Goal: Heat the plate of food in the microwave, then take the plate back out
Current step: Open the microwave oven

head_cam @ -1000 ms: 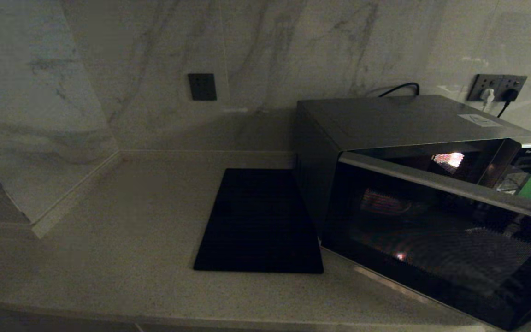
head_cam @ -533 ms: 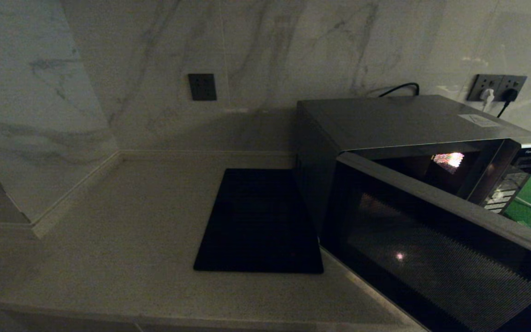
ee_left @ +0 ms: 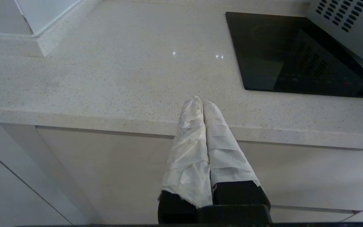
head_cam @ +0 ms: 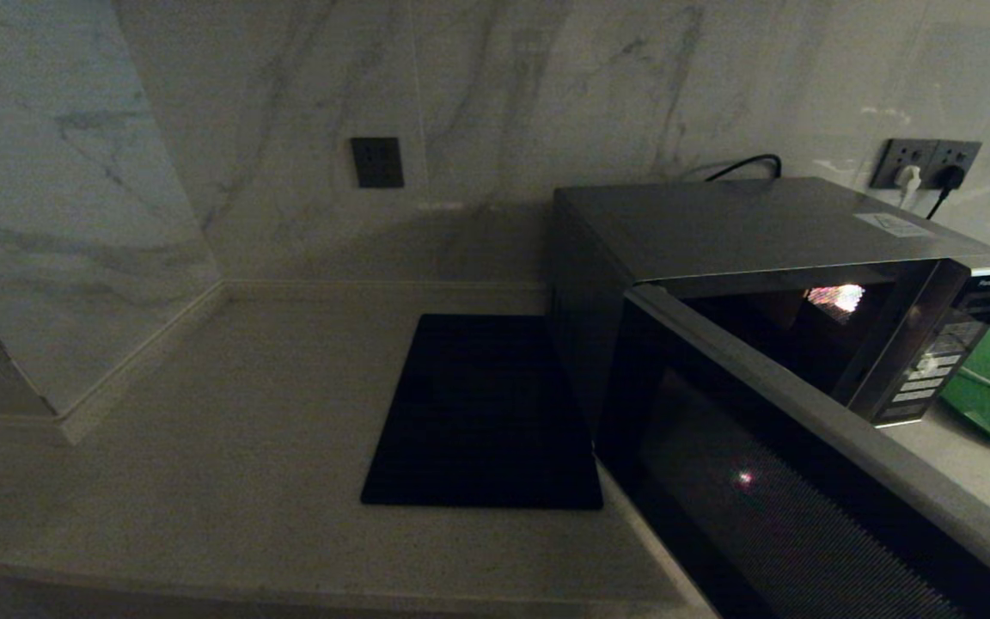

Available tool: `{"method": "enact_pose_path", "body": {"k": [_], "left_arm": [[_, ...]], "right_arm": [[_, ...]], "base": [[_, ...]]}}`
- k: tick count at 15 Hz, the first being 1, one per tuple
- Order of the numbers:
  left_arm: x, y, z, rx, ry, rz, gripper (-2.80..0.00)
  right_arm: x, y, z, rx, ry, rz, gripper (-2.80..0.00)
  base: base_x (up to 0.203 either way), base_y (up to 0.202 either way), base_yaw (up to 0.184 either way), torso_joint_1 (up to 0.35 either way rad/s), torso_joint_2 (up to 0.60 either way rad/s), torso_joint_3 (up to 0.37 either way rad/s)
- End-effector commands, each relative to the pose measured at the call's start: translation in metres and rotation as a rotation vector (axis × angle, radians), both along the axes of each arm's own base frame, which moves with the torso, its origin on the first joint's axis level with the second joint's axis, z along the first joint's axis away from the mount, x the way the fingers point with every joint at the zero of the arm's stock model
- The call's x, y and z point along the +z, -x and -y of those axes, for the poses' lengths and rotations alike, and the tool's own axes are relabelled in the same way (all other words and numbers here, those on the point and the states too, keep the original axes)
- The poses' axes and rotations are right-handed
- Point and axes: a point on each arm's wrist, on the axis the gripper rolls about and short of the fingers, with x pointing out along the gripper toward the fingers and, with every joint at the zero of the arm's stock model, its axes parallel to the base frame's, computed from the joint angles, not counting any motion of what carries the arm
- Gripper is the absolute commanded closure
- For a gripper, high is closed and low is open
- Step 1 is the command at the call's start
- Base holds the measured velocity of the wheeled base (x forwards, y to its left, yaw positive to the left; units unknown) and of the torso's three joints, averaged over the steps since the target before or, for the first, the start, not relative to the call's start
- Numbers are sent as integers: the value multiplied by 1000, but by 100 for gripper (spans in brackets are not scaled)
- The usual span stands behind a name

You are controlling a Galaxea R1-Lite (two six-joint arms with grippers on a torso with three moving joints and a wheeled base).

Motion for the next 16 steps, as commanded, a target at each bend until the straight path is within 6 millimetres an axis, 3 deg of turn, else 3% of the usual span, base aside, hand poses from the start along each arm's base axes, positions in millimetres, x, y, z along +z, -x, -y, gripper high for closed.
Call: {"method": "enact_pose_path", "body": {"k": [1,7,12,16], "left_arm": [[0,0,0,0,1,0,0],[0,0,0,0,1,0,0],[0,0,0,0,1,0,0],[0,0,0,0,1,0,0]], "right_arm": [[0,2,0,-3,3,0,0],[0,3,0,-5,11,3,0],[3,25,0,-36,74,72,0],[-15,42,0,-43,139,229,0]], "base": [[0,0,0,0,0,0],[0,0,0,0,0,0],[0,0,0,0,0,0],[0,0,0,0,0,0]]}}
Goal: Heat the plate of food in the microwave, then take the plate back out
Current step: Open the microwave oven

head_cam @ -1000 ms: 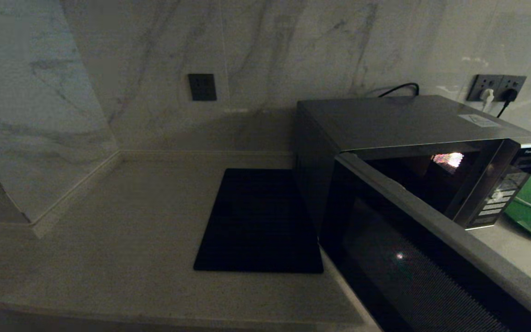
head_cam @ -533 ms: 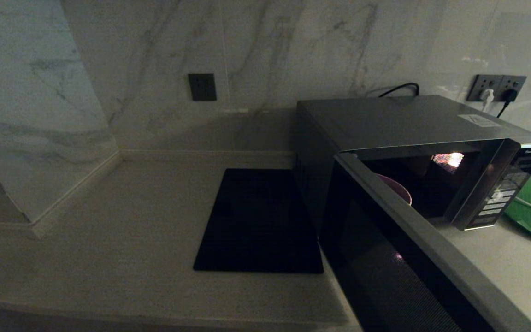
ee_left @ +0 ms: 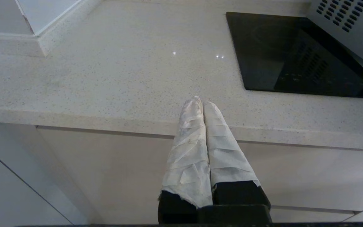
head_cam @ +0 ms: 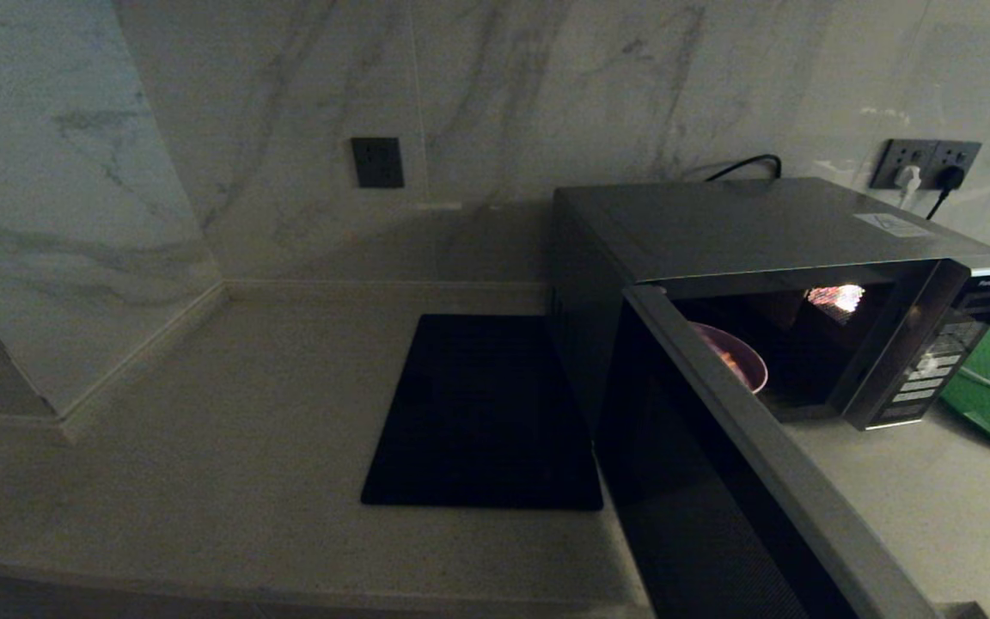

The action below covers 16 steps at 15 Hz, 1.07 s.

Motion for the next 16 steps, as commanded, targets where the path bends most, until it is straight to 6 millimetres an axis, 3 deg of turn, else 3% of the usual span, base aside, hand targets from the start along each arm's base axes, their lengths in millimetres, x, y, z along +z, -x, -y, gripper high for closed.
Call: {"method": "enact_pose_path", "body": {"k": [1,5,11,13,16], "left_arm": [[0,0,0,0,1,0,0],[0,0,0,0,1,0,0],[0,0,0,0,1,0,0],[0,0,0,0,1,0,0],[0,0,0,0,1,0,0]], "right_arm": [[-15,15,0,22,62,103,0],[-25,-16,4,2,211,346,0],[-34,-101,20,-315,327,290,0],[-39,-124,24,-348,330,252,0],[-64,-160,26,-321,202,150,0]], "base": [[0,0,0,0,0,0],[0,0,0,0,0,0],[0,0,0,0,0,0],[0,0,0,0,0,0],[0,0,0,0,0,0]]}}
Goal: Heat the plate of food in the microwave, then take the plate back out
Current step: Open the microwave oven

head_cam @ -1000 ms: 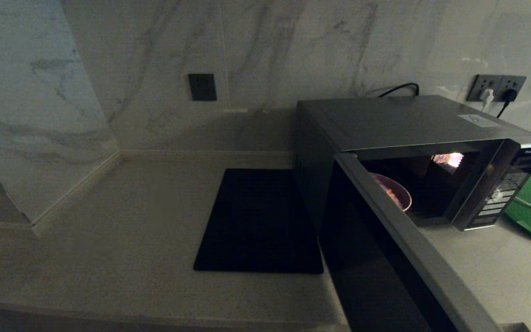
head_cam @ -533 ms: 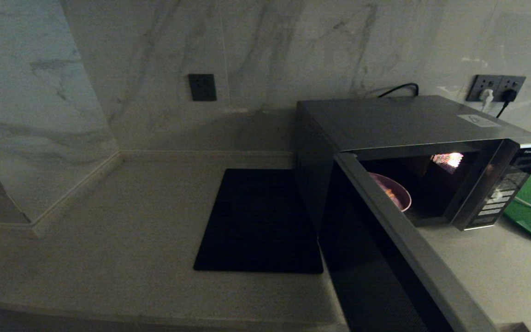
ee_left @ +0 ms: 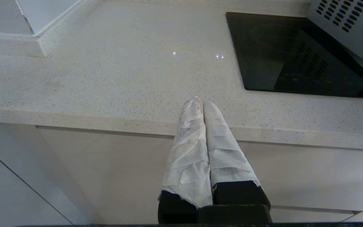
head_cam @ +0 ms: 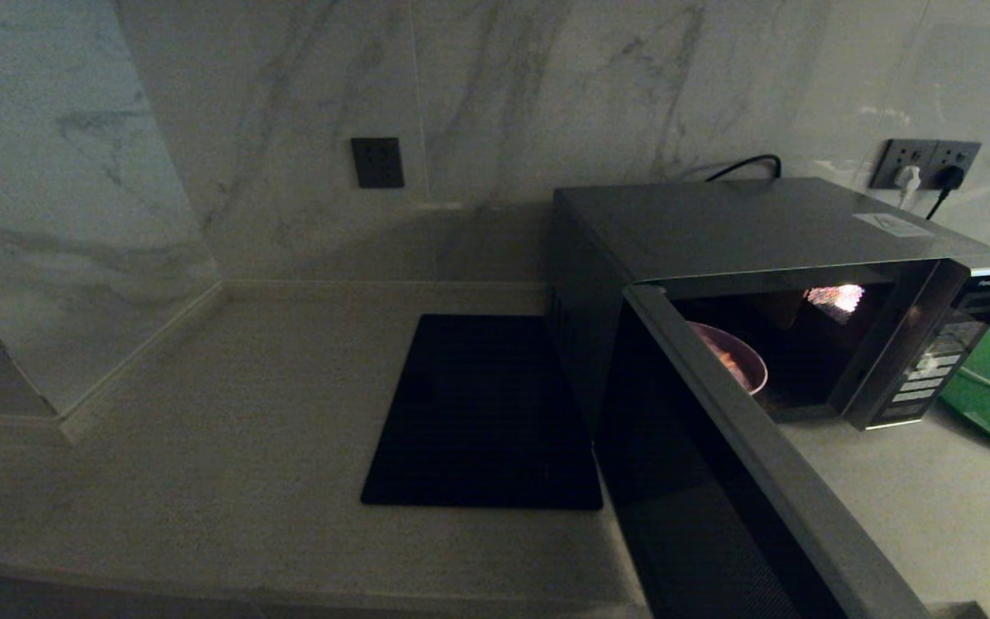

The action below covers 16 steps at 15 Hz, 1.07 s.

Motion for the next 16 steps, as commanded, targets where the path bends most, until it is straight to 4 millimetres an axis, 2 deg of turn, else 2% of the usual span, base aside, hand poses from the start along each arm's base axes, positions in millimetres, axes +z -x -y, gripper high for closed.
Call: {"method": "enact_pose_path", "body": {"k": [1,3,7,12,16], "left_arm": [[0,0,0,0,1,0,0],[0,0,0,0,1,0,0],[0,0,0,0,1,0,0],[0,0,0,0,1,0,0],[0,0,0,0,1,0,0]], "right_arm": [[-30,-44,2,69,-97,-128,0],[-37,-70,0,173,-113,-165,0],[-16,-98,-14,271,-81,-89,0],[8,-104,-52,432,-45,-3,0],[14,-115,-77,509,-41,22,0]], "base": [[0,0,0,0,0,0],[0,0,0,0,0,0],[0,0,0,0,0,0],[0,0,0,0,0,0],[0,0,0,0,0,0]]}}
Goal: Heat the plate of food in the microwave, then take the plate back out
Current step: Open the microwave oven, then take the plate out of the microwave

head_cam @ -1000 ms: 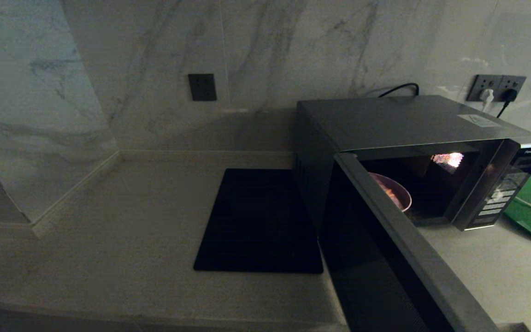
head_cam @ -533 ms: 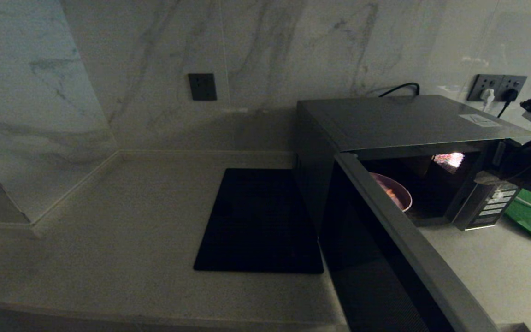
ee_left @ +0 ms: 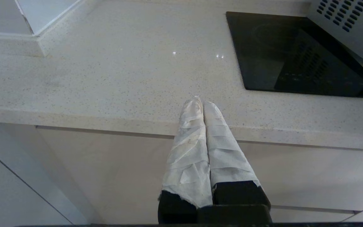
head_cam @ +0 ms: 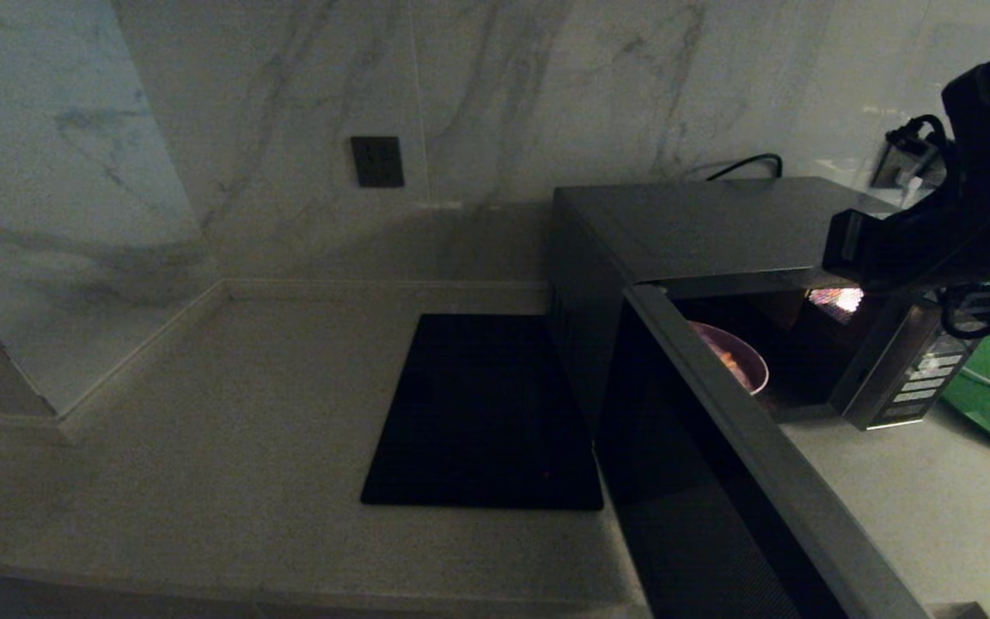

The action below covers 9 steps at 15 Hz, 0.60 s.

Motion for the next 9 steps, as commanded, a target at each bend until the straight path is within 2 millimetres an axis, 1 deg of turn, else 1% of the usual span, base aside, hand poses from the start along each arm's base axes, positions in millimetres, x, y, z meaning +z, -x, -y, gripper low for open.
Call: {"method": "enact_pose_path", "body": {"k": [1,4,9], "left_arm": [[0,0,0,0,1,0,0],[0,0,0,0,1,0,0],[0,0,0,0,1,0,0]], "right_arm": [[-4,-8,-12,33,0,-12,0],[-8,-12,-24,66,0,-21,0],[-5,-15,-53,148,-4,-4,0]], "base": [[0,0,0,0,0,0],[0,0,0,0,0,0],[0,0,0,0,0,0]]}}
